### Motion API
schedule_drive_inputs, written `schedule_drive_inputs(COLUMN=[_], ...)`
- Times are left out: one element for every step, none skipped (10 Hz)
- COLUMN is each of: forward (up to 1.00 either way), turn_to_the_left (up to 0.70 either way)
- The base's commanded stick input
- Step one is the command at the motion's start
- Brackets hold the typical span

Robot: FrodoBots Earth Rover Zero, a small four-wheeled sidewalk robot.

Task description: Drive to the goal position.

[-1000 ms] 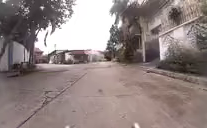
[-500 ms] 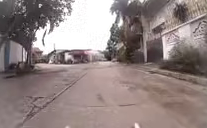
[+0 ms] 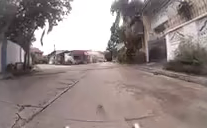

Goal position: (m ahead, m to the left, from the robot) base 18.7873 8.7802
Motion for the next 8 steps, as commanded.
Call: schedule_drive_inputs(forward=[0.7,0.7,0.7,0.7,0.7,0.7,0.7,0.7], turn_to_the_left=[0.0,0.0,0.0,0.0,0.0,0.0,0.0,0.0])
